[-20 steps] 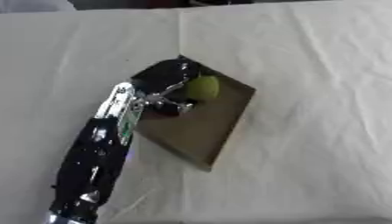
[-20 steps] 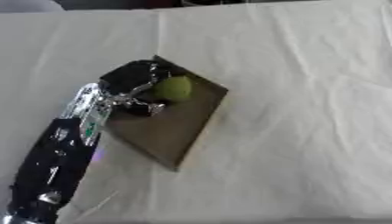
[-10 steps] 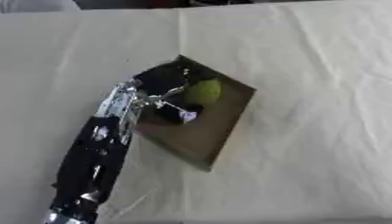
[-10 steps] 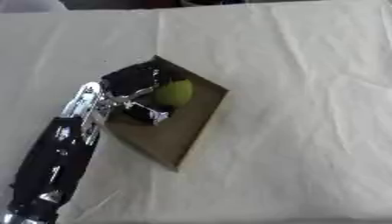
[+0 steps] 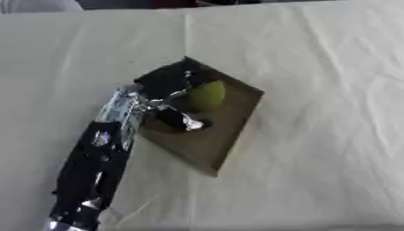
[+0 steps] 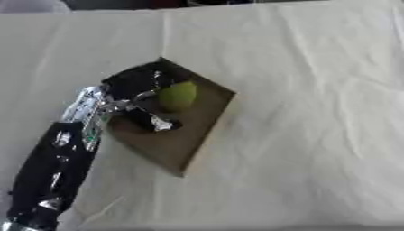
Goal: Pick up objects on the table and place them in the box.
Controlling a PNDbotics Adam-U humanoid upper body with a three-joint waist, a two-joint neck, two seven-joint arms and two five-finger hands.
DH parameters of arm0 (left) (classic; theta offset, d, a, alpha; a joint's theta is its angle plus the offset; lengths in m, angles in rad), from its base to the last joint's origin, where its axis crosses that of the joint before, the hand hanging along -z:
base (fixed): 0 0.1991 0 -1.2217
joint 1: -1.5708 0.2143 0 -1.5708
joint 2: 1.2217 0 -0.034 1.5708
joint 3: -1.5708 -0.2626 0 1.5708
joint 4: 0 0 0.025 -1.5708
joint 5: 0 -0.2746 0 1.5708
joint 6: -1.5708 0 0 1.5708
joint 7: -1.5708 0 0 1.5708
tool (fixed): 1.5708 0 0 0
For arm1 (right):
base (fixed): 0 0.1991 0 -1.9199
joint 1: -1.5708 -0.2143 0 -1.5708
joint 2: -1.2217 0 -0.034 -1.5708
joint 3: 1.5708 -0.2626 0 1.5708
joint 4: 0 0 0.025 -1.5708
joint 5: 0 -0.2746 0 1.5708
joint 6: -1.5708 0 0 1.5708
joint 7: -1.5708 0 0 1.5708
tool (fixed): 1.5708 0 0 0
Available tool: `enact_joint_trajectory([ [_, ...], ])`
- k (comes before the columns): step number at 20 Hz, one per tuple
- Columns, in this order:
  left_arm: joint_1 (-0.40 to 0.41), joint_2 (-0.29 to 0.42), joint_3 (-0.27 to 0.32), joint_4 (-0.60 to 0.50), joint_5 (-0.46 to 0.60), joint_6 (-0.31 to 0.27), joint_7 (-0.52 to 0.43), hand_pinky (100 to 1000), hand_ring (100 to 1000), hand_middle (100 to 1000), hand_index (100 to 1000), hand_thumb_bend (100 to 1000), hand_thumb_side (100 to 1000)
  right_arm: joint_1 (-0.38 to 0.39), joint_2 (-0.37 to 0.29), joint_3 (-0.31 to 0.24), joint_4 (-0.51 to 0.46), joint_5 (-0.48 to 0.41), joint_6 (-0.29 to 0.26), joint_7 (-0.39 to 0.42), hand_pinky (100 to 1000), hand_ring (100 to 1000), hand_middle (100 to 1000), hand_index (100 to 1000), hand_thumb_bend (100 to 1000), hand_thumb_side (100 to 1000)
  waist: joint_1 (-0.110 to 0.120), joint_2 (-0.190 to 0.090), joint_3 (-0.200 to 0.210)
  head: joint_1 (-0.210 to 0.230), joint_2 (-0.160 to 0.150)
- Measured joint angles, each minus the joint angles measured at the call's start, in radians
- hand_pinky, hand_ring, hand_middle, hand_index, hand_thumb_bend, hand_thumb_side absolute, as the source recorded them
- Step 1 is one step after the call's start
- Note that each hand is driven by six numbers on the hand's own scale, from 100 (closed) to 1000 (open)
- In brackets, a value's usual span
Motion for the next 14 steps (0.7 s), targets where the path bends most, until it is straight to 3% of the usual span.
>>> enact_joint_trajectory([
  [7, 0.007, 0.022, 0.024, -0.125, 0.106, 0.048, 0.023, 980, 881, 827, 947, 415, 654, 0.001, -0.005, -0.001, 0.000, 0.003, 0.003, -0.004, 763, 662, 665, 777, 100, 265, 0.001, -0.010, 0.007, -0.009, 0.001],
  [14, -0.019, 0.059, 0.045, -0.332, 0.330, 0.162, 0.002, 943, 847, 808, 927, 419, 562, 0.000, -0.008, -0.002, 0.000, 0.009, 0.003, -0.004, 762, 662, 665, 777, 100, 262, 0.000, -0.013, 0.011, -0.011, 0.002],
])
